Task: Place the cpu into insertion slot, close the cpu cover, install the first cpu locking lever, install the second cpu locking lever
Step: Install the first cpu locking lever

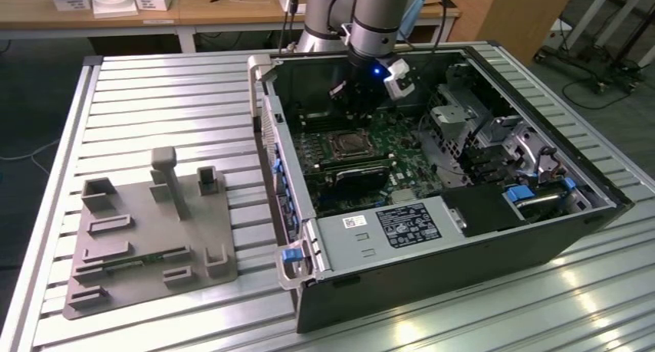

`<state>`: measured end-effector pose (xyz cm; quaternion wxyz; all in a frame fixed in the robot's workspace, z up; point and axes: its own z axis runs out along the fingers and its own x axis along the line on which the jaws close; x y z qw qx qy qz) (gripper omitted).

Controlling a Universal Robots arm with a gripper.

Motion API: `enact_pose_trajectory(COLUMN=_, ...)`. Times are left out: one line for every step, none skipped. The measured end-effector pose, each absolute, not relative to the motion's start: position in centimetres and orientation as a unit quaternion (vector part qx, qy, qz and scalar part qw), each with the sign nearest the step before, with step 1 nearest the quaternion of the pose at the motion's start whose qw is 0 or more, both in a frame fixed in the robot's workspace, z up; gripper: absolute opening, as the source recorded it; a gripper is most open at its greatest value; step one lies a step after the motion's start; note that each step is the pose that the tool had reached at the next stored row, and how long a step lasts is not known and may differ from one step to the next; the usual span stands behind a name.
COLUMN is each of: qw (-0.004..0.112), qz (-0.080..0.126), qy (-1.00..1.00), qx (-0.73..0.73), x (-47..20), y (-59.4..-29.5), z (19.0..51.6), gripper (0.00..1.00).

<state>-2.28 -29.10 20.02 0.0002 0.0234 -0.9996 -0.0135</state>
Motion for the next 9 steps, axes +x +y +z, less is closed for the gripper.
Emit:
enact_pose_trajectory(qw=0.000, qz=-0.014, qy=-1.000, qx=0.023, x=-2.28, y=-29.11, z=20.05, gripper=0.10)
enact_pose_trajectory(qw=0.000, qz=-0.014, qy=-1.000, qx=0.023, x=-2.28, y=-29.12, z=20.08, gripper=0.10)
enact_pose_trajectory(qw=0.000, qz=-0.014, qy=-1.000, qx=0.023, x=-2.28, y=-29.13, z=20.13, gripper=0.10)
enact_pose_trajectory(qw=0.000, qz=-0.014, qy=-1.000, qx=0.023, x=-2.28, y=-29.15, z=20.20, gripper=0.10)
enact_pose_trajectory(qw=0.000, qz=-0.014, qy=-1.000, qx=0.023, x=-2.28, y=-29.16, z=20.30, gripper=0.10)
enact_pose_trajectory(qw=0.000, qz=-0.014, qy=-1.000, qx=0.023, x=-2.28, y=-29.18, z=20.38, gripper=0.10)
enact_pose_trajectory(qw=0.000, qz=-0.014, qy=-1.000, qx=0.023, x=-2.28, y=-29.21, z=20.46, gripper=0.10)
enact_pose_trajectory(qw=0.000, qz=-0.014, qy=-1.000, qx=0.023, x=-2.28, y=-29.24, z=20.53, gripper=0.10)
enact_pose_trajectory(qw=0.000, qz=-0.014, qy=-1.000, qx=0.023, x=-2.28, y=-29.28, z=20.58, gripper=0.10)
